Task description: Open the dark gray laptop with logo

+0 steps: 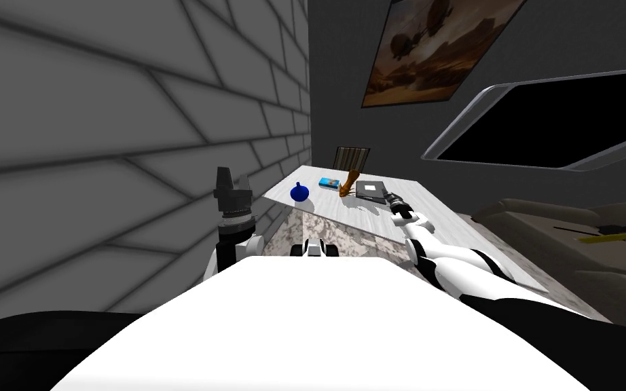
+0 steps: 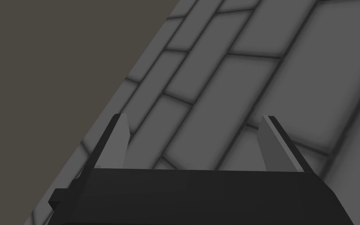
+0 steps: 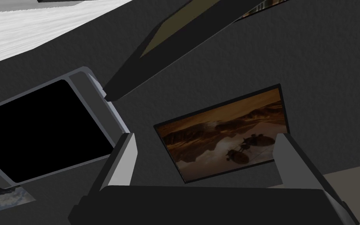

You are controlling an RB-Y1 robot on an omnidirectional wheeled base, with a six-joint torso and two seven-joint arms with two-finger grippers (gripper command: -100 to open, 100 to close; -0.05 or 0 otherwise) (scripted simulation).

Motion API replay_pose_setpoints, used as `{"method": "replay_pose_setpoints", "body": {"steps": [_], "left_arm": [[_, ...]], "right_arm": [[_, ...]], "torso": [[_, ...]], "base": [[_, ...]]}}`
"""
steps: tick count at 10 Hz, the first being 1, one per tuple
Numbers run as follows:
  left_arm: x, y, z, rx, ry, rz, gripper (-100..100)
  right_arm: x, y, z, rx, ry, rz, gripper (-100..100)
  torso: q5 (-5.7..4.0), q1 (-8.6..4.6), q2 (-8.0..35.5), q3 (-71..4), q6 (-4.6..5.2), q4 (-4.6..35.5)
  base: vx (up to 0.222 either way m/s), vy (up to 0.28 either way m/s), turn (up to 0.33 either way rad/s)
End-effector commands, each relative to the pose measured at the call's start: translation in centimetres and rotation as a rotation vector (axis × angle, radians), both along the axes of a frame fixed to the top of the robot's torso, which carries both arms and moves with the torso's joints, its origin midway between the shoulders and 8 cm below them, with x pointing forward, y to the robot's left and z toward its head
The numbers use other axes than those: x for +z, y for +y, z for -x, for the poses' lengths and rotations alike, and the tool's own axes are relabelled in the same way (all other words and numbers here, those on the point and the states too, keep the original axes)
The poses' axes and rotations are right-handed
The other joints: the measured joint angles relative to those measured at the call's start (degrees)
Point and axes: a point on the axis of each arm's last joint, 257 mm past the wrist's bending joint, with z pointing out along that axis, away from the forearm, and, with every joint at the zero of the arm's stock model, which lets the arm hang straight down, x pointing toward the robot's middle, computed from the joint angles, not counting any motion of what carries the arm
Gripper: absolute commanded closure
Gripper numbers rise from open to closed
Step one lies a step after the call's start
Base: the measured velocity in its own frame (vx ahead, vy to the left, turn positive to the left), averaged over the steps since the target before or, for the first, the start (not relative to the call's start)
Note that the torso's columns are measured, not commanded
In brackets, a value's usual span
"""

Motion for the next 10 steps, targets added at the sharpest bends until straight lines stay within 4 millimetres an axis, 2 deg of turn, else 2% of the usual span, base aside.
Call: {"method": "replay_pose_setpoints", "body": {"steps": [1, 3, 4, 6, 7, 9, 10], "left_arm": [[0.0, 0.0, 0.0, 0.000, 0.000, 0.000, 0], [0.0, 0.0, 0.0, 0.000, 0.000, 0.000, 0], [0.0, 0.0, 0.0, 0.000, 0.000, 0.000, 0], [0.0, 0.0, 0.0, 0.000, 0.000, 0.000, 0], [0.0, 0.0, 0.0, 0.000, 0.000, 0.000, 0], [0.0, 0.0, 0.0, 0.000, 0.000, 0.000, 0], [0.0, 0.0, 0.0, 0.000, 0.000, 0.000, 0]], "right_arm": [[1.1, -3.4, 2.4, -0.031, -0.006, -0.003, -100], [0.8, -3.5, 2.7, -0.032, -0.001, -0.002, -100], [1.3, -5.8, 4.6, -0.055, 0.000, -0.002, -100], [1.3, -5.8, 4.6, -0.055, 0.000, -0.002, -100], [2.0, -8.0, 6.5, -0.078, -0.001, 0.000, -100], [1.7, -8.1, 6.7, -0.083, 0.005, -0.003, -100], [2.8, -10.1, 8.3, -0.099, -0.001, 0.003, -100]], "torso": [[0.05, 0.13, -0.05, -0.03, -0.01, -0.01], [-0.02, -0.12, 0.05, 0.03, 0.06, 0.01], [-0.05, -0.21, 0.07, 0.04, 0.04, 0.02], [0.01, -0.01, 0.00, -0.01, 0.01, 0.00], [0.00, -0.06, 0.01, 0.00, 0.04, 0.00], [0.01, -0.01, 0.02, 0.01, 0.03, 0.00], [-0.01, -0.08, 0.05, 0.03, 0.04, 0.01]], "base": [[0.019, 0.067, 0.087], [0.007, 0.025, -0.023], [0.013, 0.033, 0.149], [0.010, 0.028, 0.047], [0.014, 0.045, 0.121], [0.008, 0.033, 0.044], [0.007, 0.044, 0.155]]}}
